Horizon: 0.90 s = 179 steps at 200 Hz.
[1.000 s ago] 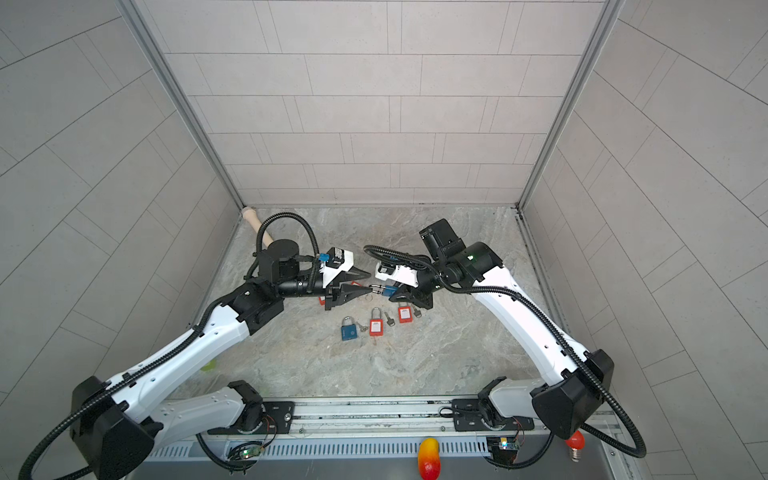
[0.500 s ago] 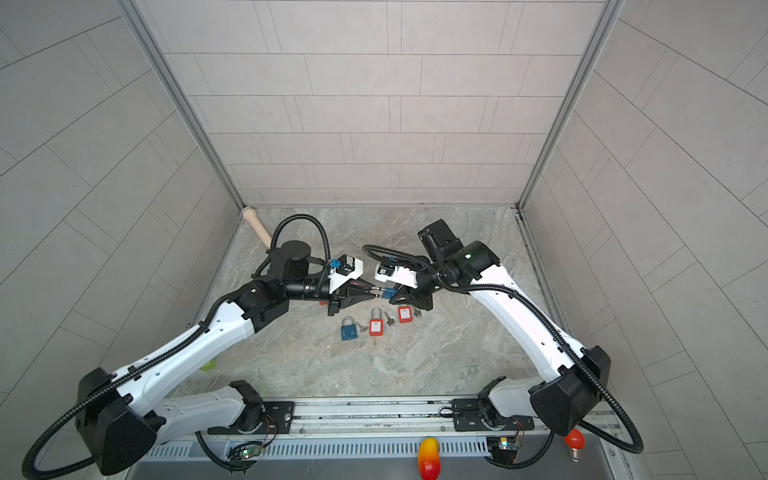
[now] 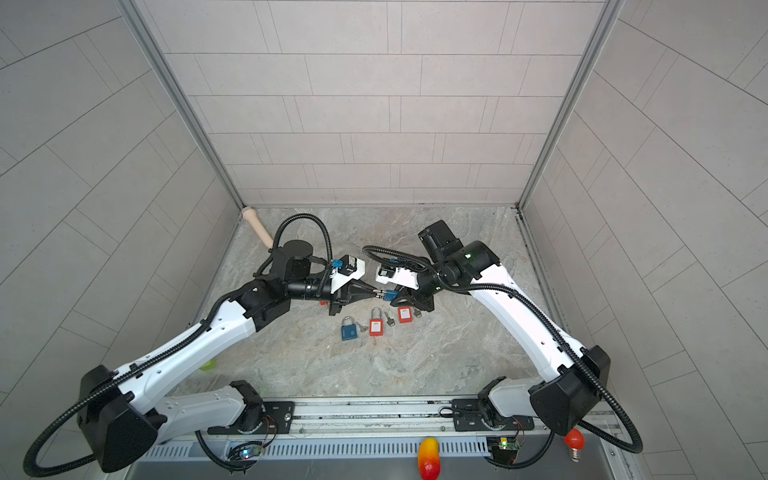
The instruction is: Lock with the key
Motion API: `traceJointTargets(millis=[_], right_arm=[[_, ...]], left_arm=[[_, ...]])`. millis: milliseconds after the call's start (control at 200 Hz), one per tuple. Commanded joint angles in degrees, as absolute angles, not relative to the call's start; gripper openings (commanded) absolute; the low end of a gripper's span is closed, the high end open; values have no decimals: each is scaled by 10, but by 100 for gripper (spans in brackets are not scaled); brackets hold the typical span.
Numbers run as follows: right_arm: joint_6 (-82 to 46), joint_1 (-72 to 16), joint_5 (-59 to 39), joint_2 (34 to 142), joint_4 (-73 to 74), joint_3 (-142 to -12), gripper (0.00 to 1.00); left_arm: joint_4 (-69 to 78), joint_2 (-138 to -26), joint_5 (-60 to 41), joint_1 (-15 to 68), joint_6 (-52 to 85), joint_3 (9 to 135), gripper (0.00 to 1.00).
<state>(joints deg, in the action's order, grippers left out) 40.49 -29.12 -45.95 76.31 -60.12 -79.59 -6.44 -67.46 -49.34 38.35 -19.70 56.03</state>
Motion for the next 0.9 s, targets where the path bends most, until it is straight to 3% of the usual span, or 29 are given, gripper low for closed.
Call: traceJointTargets(millis=[0, 515, 891], right_arm=[[411, -294, -531, 766, -572, -810, 0], [416, -292, -605, 797, -562, -843, 0], [409, -304, -487, 763, -451, -775, 0]], left_arm=[[-68, -684, -487, 407, -228, 578, 0], [-21, -672, -437, 438, -229, 548, 0], [28, -687, -497, 438, -127, 523, 0]])
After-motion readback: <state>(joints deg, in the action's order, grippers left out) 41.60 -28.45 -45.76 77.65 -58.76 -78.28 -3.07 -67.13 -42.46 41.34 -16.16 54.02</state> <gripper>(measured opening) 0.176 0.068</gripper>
